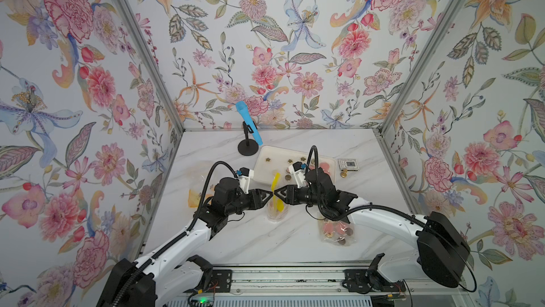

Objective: Pour cookies out of the ziploc bag
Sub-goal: Open the ziploc bag at the center of the board.

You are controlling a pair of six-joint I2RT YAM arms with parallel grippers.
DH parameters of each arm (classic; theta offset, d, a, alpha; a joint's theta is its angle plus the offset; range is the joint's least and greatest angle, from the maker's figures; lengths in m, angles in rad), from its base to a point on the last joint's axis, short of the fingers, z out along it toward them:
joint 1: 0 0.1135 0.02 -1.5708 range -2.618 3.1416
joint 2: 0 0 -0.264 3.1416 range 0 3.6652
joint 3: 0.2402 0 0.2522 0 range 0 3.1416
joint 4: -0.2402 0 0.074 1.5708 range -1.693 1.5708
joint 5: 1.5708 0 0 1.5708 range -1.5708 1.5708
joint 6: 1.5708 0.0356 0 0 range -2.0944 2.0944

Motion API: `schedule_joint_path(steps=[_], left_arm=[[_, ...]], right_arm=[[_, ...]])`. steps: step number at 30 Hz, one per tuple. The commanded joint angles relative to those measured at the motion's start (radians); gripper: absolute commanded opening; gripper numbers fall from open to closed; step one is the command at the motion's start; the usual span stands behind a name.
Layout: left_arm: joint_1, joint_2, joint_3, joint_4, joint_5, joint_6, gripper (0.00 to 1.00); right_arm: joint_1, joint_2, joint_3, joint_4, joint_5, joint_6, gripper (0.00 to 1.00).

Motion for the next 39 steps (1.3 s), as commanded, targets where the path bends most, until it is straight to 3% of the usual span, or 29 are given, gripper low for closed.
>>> schedule_joint_path(steps=[1,10,29,35,39], left_arm=[[-0.007,-0.015,0.021,0.004,-0.021,0.004,0.53],[-0.008,0.019,0.034,0.038,-0.008,-0.009,0.55],[-0.007,0.039,0.036,0.043,-0.006,-0.010,0.27],[-0.011,0.053,0.050,0.038,0.004,-0.013,0.12],[-0.016,0.062,0.070,0.007,0.007,0.000,0.11]], right_arm=[[-0.003,-0.011,-0.014,0.003,0.016,0.004,0.42],[-0.003,-0.017,-0.014,0.002,0.019,0.003,0.42],[-0.002,-0.019,-0.014,-0.004,0.023,0.000,0.42],[-0.004,-0.025,-0.014,-0.008,0.028,-0.005,0.42],[-0.005,-0.029,-0.017,-0.008,0.033,-0.006,0.42]])
